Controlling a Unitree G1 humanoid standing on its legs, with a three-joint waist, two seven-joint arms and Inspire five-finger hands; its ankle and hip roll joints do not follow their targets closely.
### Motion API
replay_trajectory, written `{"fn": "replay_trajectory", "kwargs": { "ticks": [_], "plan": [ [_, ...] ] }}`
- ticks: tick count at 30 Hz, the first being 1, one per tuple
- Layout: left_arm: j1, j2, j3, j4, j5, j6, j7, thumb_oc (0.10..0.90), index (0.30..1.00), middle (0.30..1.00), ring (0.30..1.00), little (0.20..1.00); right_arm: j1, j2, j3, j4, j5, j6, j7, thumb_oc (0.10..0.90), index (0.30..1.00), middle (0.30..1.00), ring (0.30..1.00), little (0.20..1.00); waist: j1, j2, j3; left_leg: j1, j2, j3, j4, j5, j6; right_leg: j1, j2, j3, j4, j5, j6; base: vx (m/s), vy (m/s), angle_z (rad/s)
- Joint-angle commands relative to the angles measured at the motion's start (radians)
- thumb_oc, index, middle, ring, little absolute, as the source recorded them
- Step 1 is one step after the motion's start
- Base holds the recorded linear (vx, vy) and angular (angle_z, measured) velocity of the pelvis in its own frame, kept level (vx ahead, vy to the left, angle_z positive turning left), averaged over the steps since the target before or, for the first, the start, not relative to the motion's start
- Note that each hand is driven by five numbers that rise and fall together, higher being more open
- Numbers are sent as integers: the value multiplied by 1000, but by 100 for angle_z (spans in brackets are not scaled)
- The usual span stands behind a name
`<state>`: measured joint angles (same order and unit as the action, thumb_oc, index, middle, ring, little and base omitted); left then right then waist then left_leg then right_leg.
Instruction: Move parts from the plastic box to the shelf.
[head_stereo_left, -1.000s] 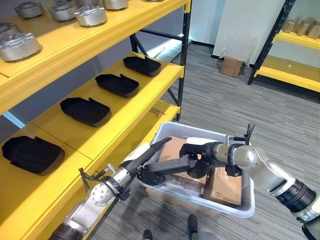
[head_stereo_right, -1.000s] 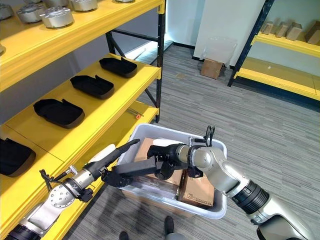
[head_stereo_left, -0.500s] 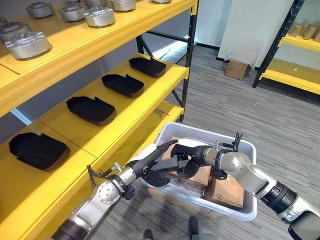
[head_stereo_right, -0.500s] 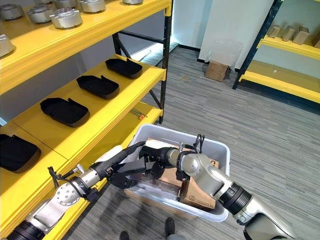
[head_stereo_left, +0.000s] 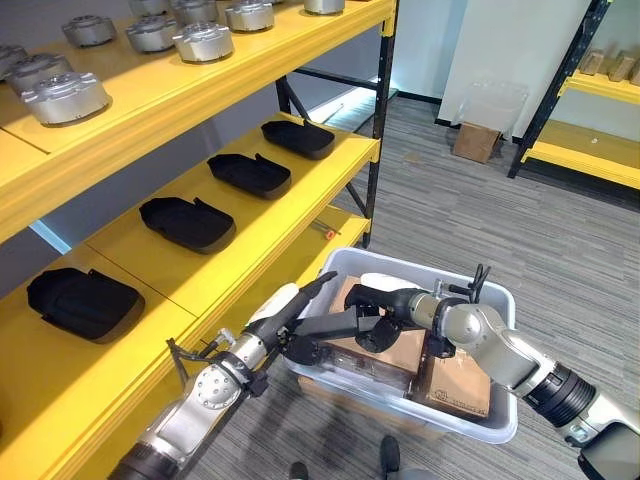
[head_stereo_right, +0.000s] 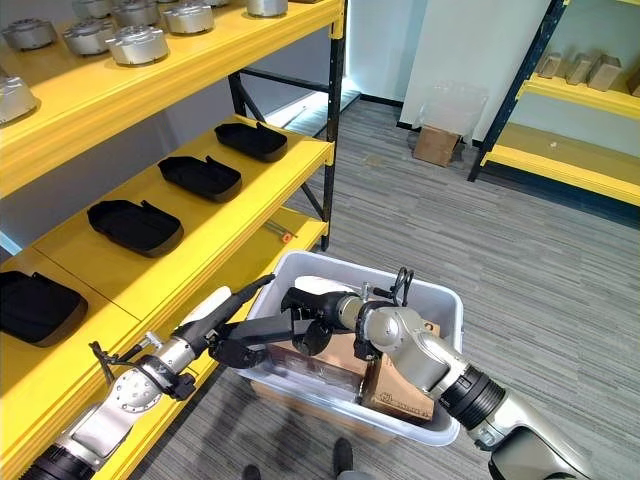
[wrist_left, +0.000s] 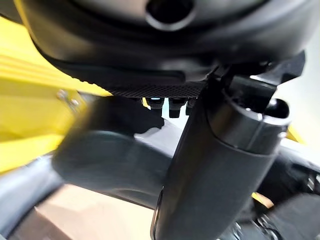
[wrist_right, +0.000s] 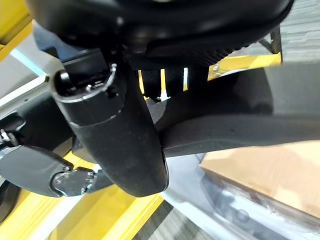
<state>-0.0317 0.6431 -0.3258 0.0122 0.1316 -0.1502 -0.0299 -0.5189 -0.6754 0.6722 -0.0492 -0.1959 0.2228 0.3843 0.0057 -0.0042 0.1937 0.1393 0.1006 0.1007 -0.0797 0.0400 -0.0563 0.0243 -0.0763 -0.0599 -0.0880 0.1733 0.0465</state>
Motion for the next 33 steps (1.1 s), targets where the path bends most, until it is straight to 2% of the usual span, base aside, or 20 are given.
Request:
{"fn": "replay_trajectory", "kwargs": {
  "ticks": [1,6,15,19,25,33],
  "plan": [
    [-62,12,86,-15,32,-57,117,900,1000,1000,1000,1000,-94,8,-132,-15,-15,-56,-89,400,300,300,300,300,20,-34,-57,-3,20,-15,-8,-37,1,92,-56,-12,1,-106,66,0,0,0],
    [-45,10,157,-6,64,-61,163,900,1000,1000,1000,1000,-64,-23,-186,-35,0,-31,-75,400,300,300,300,300,14,-41,-56,1,19,-16,-8,-38,1,96,-56,-10,1,-106,67,7,0,0],
    [-31,25,221,24,102,-79,140,900,1000,1000,1000,1000,-63,-96,-282,-138,94,34,4,400,300,300,300,300,-5,-57,-58,6,22,0,-8,-41,0,95,-52,-2,1,-106,68,-1,-1,0],
    [-27,19,207,39,112,-112,142,900,1000,1000,1000,1000,-87,-108,-283,-167,143,30,34,400,300,300,300,300,-10,-57,-59,8,23,5,-8,-44,-1,93,-50,5,1,-106,67,-7,2,-5],
    [-78,-3,133,58,123,-147,121,900,1000,1000,1000,1000,-145,-73,-236,-231,223,-10,49,400,300,300,300,300,-18,-52,-68,5,22,8,-8,-46,-3,87,-49,20,1,-105,67,-1,4,-2],
    [-146,-24,42,83,115,-129,129,900,1000,1000,1000,1000,-175,-13,-170,-259,226,-64,41,400,300,300,300,300,-20,-44,-70,-2,22,3,-8,-46,-3,82,-49,28,1,-106,67,0,0,0]
  ]
}}
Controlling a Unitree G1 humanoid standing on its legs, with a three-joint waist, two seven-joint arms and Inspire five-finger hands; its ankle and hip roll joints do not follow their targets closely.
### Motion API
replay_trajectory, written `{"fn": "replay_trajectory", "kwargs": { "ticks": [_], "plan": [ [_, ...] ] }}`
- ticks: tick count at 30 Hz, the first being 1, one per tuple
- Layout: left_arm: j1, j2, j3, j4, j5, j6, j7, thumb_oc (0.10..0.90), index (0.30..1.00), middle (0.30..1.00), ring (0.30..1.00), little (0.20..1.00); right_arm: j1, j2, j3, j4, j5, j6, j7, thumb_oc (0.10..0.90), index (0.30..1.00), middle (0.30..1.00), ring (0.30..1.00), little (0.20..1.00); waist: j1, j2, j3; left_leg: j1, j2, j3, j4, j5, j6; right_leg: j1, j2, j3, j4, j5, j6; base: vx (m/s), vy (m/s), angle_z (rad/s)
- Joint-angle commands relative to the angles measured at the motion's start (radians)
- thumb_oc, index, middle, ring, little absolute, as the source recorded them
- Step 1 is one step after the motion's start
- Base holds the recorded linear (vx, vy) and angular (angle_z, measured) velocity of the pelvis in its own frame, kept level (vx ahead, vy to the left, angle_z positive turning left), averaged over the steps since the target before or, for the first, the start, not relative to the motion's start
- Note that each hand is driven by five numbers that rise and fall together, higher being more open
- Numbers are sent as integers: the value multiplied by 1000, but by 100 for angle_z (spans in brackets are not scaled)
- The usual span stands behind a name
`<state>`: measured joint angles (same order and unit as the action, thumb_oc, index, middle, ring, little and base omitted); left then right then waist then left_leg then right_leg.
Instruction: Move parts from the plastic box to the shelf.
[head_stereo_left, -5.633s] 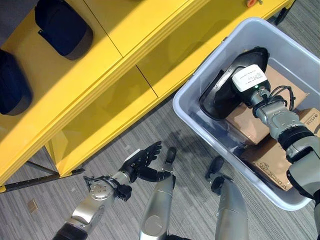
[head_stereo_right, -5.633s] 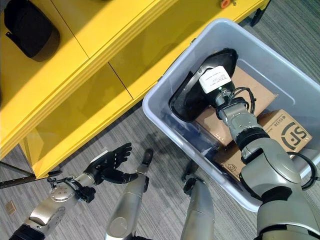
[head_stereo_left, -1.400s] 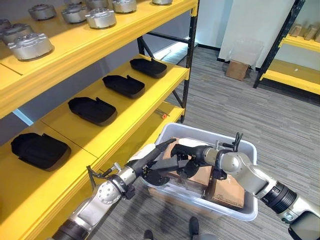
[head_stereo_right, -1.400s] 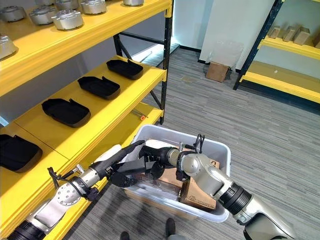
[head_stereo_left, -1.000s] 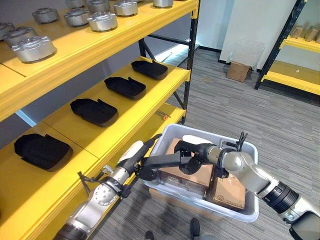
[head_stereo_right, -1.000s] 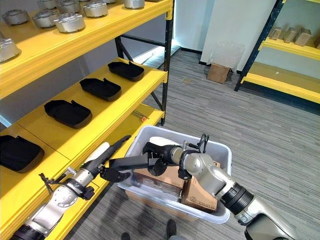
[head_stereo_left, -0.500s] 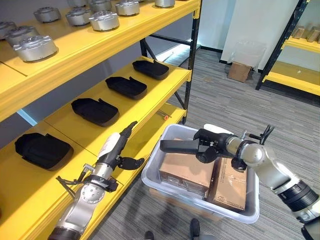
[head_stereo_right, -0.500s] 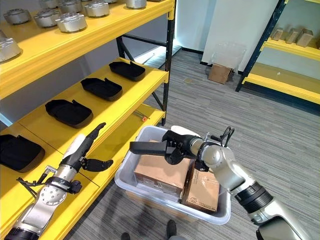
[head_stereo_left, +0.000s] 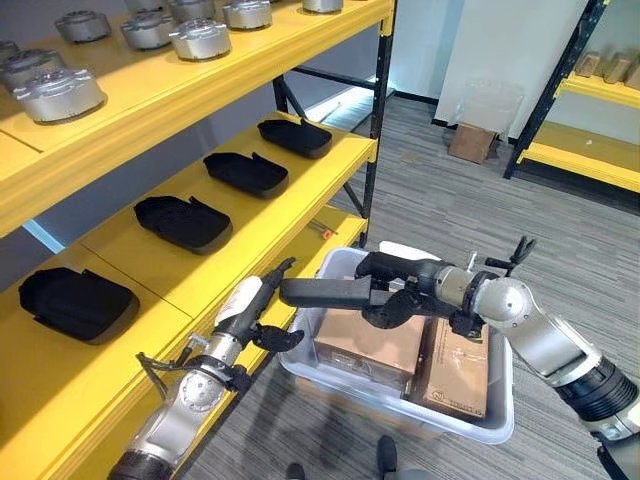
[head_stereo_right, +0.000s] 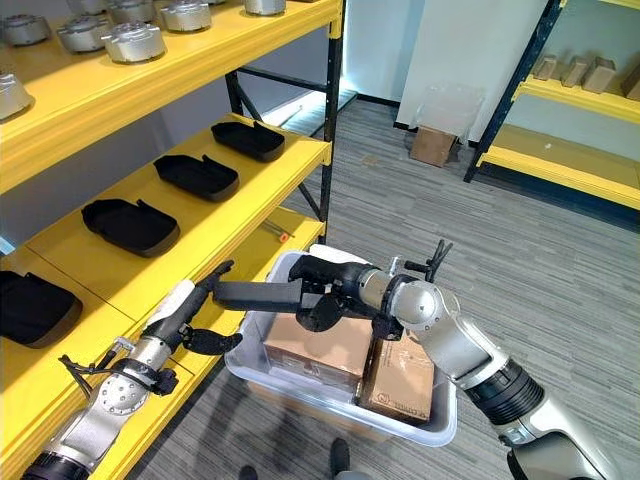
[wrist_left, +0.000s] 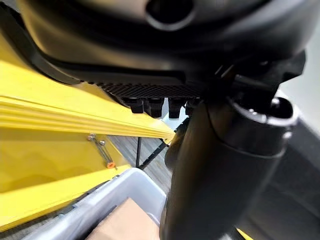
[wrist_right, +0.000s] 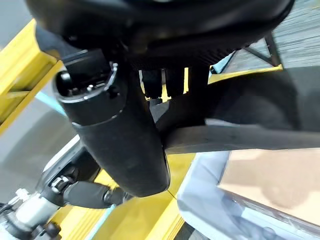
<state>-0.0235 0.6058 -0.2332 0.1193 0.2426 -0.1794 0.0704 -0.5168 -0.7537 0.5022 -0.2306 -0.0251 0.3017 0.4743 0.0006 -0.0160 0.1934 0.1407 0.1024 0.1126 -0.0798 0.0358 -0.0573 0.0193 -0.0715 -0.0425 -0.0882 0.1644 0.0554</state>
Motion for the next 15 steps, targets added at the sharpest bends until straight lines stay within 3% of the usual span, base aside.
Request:
{"fn": "replay_trajectory", "kwargs": {
  "ticks": [1,15],
  "plan": [
    [-159,10,-56,-21,-1,-99,29,900,1000,1000,1000,1000,-179,74,8,-74,50,-146,-53,400,300,300,300,300,-14,-31,-70,-2,20,-9,-7,-42,-2,87,-54,11,1,-98,58,-19,0,-4],
    [-199,-26,-115,-23,-30,-65,-6,900,1000,1000,1000,1000,-185,166,79,42,-38,-212,-98,400,300,300,300,300,2,-22,-74,-4,17,-21,-7,-35,1,87,-55,8,1,-93,54,0,0,0]
  ]
}}
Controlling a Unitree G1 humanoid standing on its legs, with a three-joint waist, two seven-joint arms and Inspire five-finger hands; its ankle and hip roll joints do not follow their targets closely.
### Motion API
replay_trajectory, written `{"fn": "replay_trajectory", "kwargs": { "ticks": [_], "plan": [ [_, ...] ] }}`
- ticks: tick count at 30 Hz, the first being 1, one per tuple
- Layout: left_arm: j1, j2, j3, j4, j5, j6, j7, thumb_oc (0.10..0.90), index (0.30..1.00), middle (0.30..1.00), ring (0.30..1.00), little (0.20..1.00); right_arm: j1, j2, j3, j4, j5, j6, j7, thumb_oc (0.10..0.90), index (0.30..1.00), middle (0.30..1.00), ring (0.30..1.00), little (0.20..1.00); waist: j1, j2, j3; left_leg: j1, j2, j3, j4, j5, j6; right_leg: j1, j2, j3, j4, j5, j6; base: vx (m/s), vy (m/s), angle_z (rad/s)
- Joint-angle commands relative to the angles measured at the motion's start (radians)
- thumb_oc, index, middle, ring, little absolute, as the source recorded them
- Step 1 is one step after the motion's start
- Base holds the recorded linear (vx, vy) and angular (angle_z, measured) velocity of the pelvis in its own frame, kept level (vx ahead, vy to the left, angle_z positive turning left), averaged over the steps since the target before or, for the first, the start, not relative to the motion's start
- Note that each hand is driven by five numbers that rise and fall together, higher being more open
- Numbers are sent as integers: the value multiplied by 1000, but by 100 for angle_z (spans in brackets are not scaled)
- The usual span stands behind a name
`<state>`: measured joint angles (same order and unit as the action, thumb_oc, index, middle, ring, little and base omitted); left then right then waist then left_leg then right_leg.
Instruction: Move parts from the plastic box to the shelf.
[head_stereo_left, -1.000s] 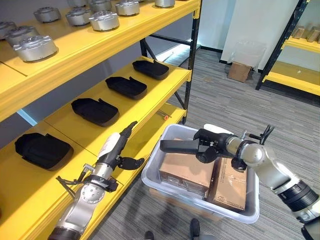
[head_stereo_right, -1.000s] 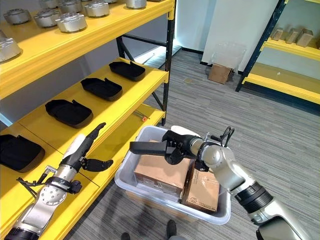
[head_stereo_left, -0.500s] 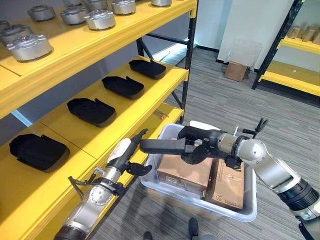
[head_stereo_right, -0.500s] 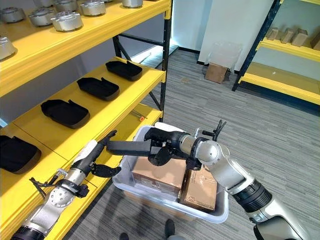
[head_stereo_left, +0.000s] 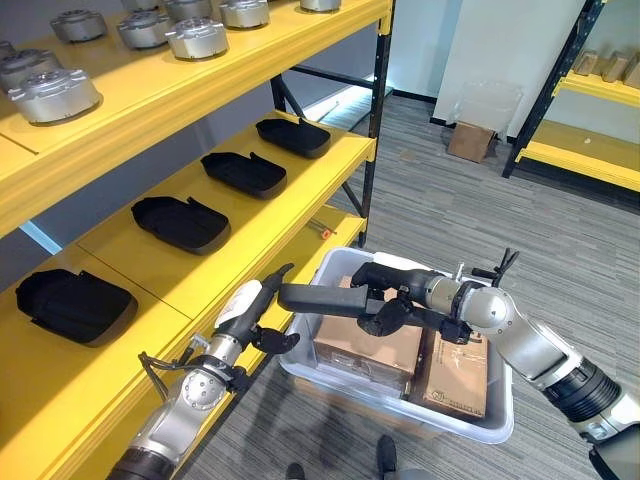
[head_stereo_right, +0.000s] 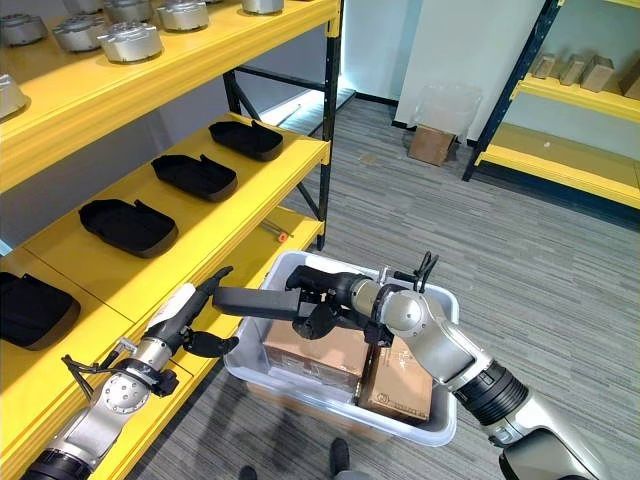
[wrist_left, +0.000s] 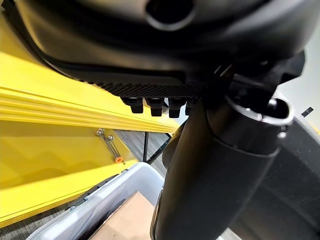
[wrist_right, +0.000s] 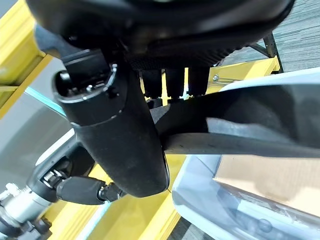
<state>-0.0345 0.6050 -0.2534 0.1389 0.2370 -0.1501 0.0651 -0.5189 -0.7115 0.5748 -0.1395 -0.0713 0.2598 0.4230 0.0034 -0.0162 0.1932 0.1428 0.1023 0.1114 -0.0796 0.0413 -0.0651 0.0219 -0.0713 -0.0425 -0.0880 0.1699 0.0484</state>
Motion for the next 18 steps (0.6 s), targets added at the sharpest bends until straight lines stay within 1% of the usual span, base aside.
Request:
{"fn": "replay_trajectory", "kwargs": {
  "ticks": [1,8,18],
  "plan": [
    [-190,-25,-95,-42,-23,-91,2,900,1000,1000,1000,1000,-182,124,9,-48,0,-167,-42,400,300,300,300,300,-1,-22,-73,-6,16,-21,-8,-41,9,85,-56,8,1,-99,61,0,0,0],
    [-191,-23,-76,-46,-6,-70,31,900,1000,1000,1000,1000,-159,119,17,-15,-30,-191,-39,400,300,300,300,300,0,-23,-74,-2,15,-22,-8,-42,11,89,-57,7,1,-100,62,1,3,1],
    [-197,11,-8,-46,48,-33,71,900,1000,1000,1000,1000,-134,103,18,13,-44,-230,-42,400,300,300,300,300,-1,-28,-74,2,14,-24,-8,-41,13,93,-59,6,1,-100,63,0,0,0]
  ]
}}
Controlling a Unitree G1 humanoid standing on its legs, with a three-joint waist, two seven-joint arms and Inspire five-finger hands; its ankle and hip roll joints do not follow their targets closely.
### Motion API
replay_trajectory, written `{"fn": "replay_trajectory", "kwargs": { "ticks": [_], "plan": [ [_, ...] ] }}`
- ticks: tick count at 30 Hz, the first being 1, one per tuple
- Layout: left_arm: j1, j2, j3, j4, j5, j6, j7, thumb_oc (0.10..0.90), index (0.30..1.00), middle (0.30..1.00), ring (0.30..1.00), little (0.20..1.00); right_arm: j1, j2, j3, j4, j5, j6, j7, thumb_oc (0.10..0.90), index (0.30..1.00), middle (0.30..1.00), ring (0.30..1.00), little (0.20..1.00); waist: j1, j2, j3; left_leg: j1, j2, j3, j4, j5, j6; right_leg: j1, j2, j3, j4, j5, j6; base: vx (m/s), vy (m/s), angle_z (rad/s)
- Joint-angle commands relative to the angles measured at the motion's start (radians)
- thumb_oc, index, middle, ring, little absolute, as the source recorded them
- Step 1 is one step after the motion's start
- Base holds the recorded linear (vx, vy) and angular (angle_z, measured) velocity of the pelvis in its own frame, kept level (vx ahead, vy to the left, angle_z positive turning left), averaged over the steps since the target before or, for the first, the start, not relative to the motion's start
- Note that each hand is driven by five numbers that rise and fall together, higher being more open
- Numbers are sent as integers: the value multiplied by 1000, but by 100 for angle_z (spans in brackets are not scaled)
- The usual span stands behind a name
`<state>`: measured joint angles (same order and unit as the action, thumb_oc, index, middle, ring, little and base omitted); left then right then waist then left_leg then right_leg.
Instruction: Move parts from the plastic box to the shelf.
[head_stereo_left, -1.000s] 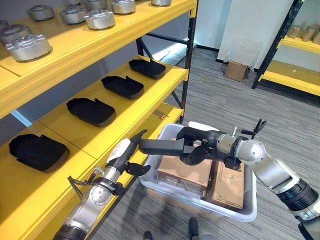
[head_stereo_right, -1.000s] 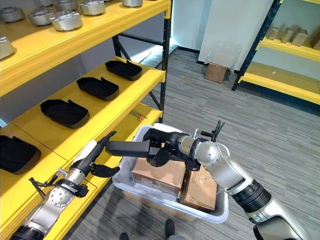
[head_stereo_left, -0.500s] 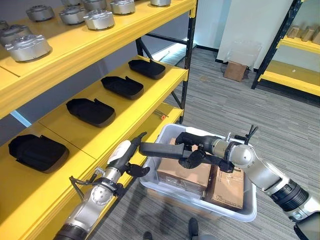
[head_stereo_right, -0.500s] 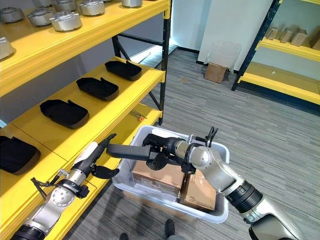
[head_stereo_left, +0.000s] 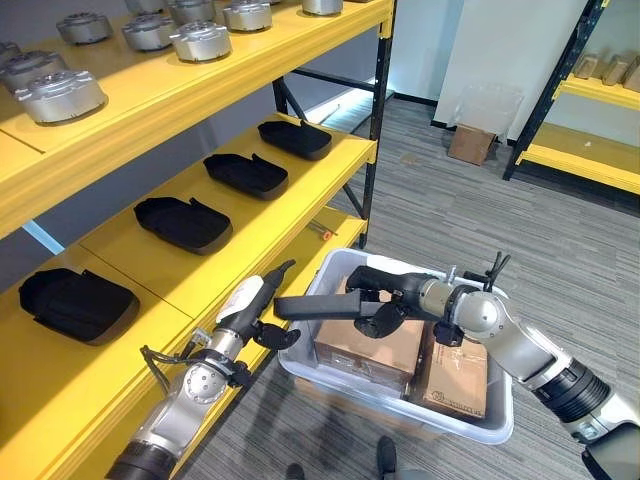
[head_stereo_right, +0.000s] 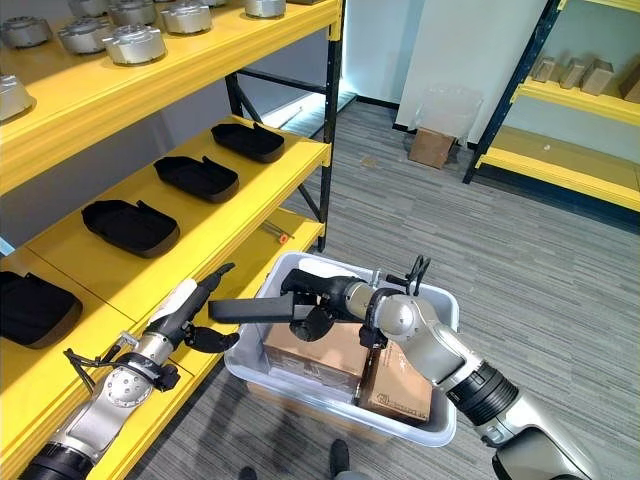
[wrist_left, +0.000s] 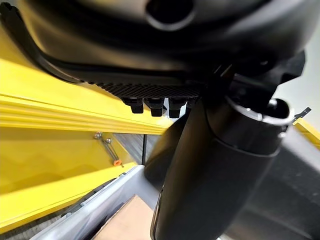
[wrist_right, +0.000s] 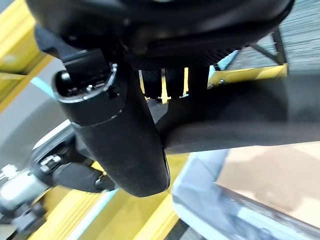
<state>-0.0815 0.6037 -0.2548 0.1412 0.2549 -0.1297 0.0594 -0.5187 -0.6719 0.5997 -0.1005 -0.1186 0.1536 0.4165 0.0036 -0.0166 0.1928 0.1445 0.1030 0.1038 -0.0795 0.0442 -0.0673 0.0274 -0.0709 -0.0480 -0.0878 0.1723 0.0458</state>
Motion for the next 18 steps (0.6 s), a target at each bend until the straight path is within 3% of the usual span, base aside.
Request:
{"fn": "replay_trajectory", "kwargs": {
  "ticks": [1,11,18],
  "plan": [
    [-156,19,2,-44,30,-54,76,900,1000,1000,1000,1000,-137,62,-5,-24,7,-128,-34,400,300,300,300,300,-2,-28,-74,1,13,-17,-8,-43,15,88,-59,12,1,-102,66,0,0,0],
    [-153,19,12,-58,34,-46,73,900,1000,1000,1000,1000,-132,58,-7,-35,-1,-131,-35,400,300,300,300,300,2,-32,-74,-1,12,-22,-8,-45,16,90,-59,8,1,-104,66,0,0,0],
    [-134,3,-4,-79,15,-67,14,900,1000,1000,1000,1000,-135,56,-16,-38,-2,-125,-51,400,300,300,300,300,6,-34,-70,-1,11,-23,-8,-46,18,90,-56,11,1,-103,65,0,0,0]
  ]
}}
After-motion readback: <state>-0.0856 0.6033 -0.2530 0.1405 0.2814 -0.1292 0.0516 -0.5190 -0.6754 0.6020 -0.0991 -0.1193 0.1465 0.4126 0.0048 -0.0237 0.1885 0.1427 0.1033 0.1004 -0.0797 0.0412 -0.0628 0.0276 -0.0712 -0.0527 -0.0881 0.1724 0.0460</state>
